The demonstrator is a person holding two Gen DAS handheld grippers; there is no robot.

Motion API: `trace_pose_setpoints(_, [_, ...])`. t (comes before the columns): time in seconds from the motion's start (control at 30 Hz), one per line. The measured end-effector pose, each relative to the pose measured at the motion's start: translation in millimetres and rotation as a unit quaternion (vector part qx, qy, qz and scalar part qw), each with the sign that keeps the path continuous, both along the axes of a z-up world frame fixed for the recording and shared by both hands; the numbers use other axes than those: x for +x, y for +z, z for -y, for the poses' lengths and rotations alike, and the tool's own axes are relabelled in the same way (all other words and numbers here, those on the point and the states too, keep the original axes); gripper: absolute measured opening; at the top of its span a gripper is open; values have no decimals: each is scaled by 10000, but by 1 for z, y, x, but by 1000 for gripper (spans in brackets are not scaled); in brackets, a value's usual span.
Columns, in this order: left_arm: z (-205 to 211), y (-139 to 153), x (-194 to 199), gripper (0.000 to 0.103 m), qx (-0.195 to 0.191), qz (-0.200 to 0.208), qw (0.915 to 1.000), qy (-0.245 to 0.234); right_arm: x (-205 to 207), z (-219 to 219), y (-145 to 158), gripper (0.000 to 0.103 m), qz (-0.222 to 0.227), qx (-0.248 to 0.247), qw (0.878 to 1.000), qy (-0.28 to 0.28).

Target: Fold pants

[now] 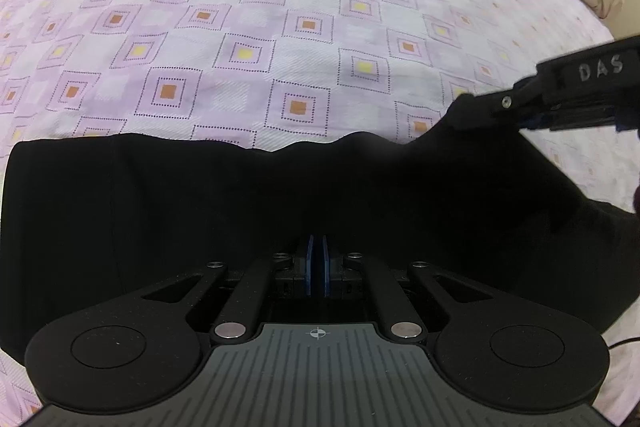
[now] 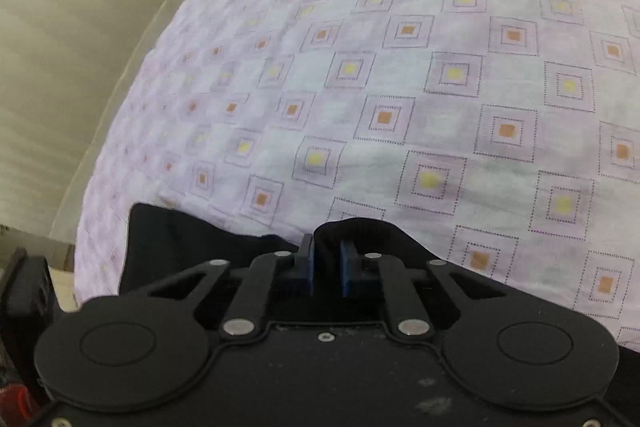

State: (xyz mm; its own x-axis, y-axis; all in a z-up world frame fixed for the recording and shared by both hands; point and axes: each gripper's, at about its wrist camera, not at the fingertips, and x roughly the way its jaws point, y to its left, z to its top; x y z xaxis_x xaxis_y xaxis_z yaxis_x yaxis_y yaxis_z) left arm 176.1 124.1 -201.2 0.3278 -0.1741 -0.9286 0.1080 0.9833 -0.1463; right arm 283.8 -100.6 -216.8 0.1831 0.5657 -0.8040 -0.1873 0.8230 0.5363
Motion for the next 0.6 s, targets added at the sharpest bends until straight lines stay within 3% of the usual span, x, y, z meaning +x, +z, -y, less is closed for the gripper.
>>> trace_pose_setpoints(0.17, [3,1,-2,6,90,96,9999,-18,-2,-17,11,12,620,-743,9946,384])
trace_pose_setpoints(0.3, [3,1,-4,6,115,135,9998,-5,3,-32,-7,11,727,-1379,9862,552])
trace_pose_setpoints(0.43, [1,1,-6,6,84,143,9998,55,5,-35,-15,8,877,-1471,9841,467])
trace_pose_setpoints(0.6, [7,2,-10,6,243,209,9995,-53,-3,-51,-19,8,1269,-1736,9737,750])
